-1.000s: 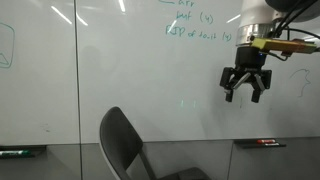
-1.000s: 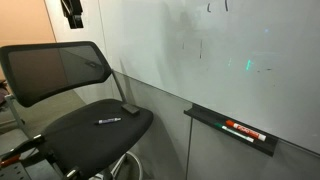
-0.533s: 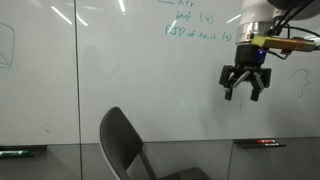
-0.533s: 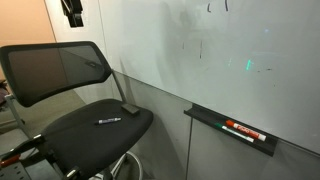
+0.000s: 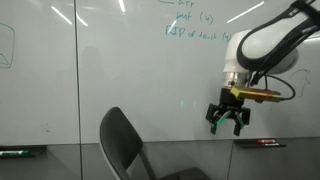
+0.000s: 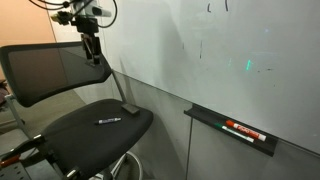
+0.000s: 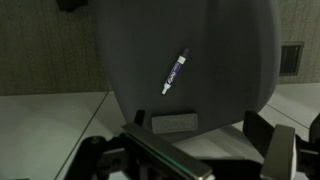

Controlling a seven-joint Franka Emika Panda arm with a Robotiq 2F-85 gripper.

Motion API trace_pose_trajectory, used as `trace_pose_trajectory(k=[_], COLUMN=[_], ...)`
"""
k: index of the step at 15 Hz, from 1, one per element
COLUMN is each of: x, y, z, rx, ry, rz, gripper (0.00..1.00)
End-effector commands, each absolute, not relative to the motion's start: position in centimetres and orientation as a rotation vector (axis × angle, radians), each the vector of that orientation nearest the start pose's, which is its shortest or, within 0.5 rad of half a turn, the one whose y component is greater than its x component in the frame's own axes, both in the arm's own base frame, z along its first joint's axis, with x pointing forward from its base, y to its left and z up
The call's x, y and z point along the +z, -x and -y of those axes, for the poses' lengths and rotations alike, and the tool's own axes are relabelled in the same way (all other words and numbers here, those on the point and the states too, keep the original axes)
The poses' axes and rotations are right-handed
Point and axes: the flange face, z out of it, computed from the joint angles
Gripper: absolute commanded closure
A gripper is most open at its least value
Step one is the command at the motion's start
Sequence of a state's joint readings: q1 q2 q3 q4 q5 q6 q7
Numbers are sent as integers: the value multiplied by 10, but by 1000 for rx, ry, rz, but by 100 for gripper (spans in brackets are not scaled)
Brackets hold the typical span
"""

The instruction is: Pick up the eraser from the black chair and wipe off the black writings on the board

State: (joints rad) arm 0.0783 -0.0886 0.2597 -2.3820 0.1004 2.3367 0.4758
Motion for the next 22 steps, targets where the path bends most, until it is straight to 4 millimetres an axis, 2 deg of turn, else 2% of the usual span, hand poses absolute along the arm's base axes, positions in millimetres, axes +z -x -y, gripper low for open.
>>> trace_pose_trajectory(k=[1, 3, 5, 8, 10, 17, 20, 22], x=[312, 286, 256, 213, 194, 153, 131, 121], y=[-518, -541, -557, -570, -576, -584, -592, -602], z=[-146, -137, -138, -148, -159, -203, -199, -190], rx=[-54, -50, -1, 111, 153, 244, 204, 130], ry=[2967, 2894, 2844, 2795, 2768, 2585, 2528, 2492], rz=[-468, -583, -655, -846, -974, -1381, -1531, -1609], gripper=[0, 0, 0, 0, 0, 0, 0, 0])
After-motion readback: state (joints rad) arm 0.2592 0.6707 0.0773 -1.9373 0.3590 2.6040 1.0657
